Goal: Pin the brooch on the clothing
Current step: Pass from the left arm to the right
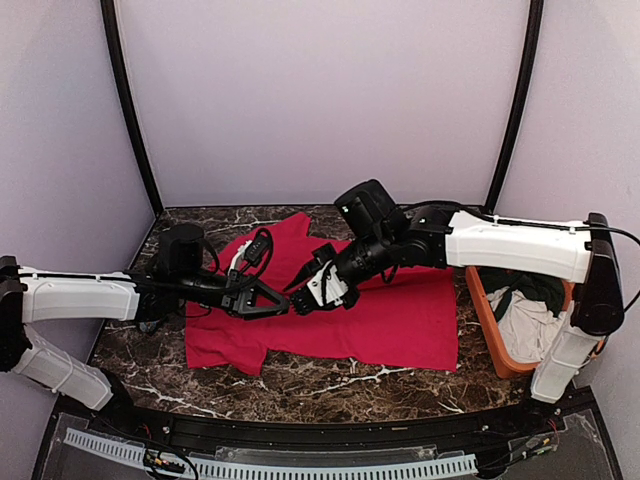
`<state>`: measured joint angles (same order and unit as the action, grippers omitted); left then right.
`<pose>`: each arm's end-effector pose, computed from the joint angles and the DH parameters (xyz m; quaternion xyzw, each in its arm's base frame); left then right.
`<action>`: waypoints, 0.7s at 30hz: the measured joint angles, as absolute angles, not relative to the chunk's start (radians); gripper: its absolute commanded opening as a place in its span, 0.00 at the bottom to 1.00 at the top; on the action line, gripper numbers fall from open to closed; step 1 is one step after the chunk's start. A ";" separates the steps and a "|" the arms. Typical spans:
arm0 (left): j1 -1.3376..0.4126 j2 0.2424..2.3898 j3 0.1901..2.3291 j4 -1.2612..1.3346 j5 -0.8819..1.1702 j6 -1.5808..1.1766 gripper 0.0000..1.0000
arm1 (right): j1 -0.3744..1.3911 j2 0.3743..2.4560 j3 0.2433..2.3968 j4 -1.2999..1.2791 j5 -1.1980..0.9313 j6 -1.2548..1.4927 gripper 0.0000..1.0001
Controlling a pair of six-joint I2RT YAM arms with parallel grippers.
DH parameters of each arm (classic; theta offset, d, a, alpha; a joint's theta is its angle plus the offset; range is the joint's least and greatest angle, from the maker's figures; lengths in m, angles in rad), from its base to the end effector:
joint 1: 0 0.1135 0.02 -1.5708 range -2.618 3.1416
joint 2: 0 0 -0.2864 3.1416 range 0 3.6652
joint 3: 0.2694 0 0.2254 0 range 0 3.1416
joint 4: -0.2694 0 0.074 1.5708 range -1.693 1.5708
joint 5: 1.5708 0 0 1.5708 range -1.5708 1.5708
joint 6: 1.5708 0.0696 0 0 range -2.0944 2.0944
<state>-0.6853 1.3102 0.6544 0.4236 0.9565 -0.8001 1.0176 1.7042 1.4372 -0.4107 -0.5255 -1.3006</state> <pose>0.1700 -0.2124 0.2790 0.2451 0.7115 -0.6384 0.1617 0.1742 0.3485 0.3137 -0.8431 0.2457 0.1731 0.4459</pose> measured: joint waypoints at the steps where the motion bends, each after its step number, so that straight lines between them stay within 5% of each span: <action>1: -0.686 1.310 0.654 0.423 0.957 -0.800 0.38 | 1.018 1.708 1.440 -0.416 -0.525 -1.301 0.36; 21: -0.688 1.310 0.654 0.417 0.956 -0.796 0.36 | 1.028 1.734 1.459 -0.438 -0.523 -1.309 0.22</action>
<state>-0.6884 1.3102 0.6537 0.4168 0.9562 -0.7959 1.0275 1.7336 1.4590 -0.4377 -0.5228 -1.3087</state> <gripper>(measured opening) 0.432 0.229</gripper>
